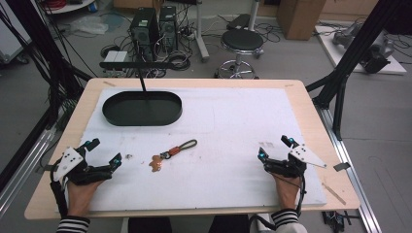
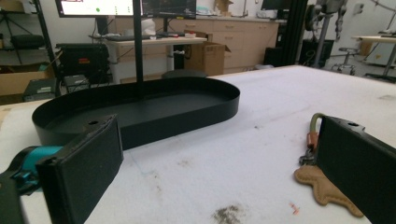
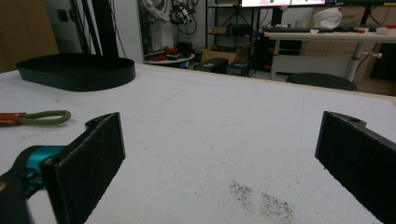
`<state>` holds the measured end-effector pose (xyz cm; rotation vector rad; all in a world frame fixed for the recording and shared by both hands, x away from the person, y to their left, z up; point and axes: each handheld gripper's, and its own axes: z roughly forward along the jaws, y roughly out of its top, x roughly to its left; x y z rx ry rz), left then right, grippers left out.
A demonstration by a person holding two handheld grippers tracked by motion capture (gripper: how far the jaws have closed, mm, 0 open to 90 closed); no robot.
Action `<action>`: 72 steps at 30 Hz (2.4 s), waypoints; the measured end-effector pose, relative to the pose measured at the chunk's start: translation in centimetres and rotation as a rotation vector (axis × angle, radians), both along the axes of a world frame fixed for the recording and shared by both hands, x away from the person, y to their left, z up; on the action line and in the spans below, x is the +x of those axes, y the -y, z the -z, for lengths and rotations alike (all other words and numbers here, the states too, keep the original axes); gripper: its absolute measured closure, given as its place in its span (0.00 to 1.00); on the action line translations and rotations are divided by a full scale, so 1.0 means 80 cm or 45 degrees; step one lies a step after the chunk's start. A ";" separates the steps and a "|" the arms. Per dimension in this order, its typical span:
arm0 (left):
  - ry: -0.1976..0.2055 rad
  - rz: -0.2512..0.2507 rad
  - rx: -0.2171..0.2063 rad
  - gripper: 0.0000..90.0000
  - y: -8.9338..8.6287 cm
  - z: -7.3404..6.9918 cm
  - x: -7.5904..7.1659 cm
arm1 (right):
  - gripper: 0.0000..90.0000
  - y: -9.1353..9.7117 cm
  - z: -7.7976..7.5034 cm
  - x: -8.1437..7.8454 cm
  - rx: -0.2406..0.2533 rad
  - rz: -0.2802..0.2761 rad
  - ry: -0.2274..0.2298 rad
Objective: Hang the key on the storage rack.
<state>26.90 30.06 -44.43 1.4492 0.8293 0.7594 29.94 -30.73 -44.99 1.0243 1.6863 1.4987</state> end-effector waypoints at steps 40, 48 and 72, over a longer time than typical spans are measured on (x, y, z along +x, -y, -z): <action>-0.382 0.560 0.590 0.02 0.133 -0.117 0.113 | 0.01 0.001 0.001 -0.001 0.010 -0.005 0.024; -0.493 0.638 0.803 0.03 0.173 -0.112 0.130 | 0.00 0.002 0.001 -0.002 0.017 -0.004 0.025; -0.782 0.670 1.157 0.15 0.242 -0.064 0.161 | 0.00 0.004 0.001 -0.002 0.032 -0.004 0.037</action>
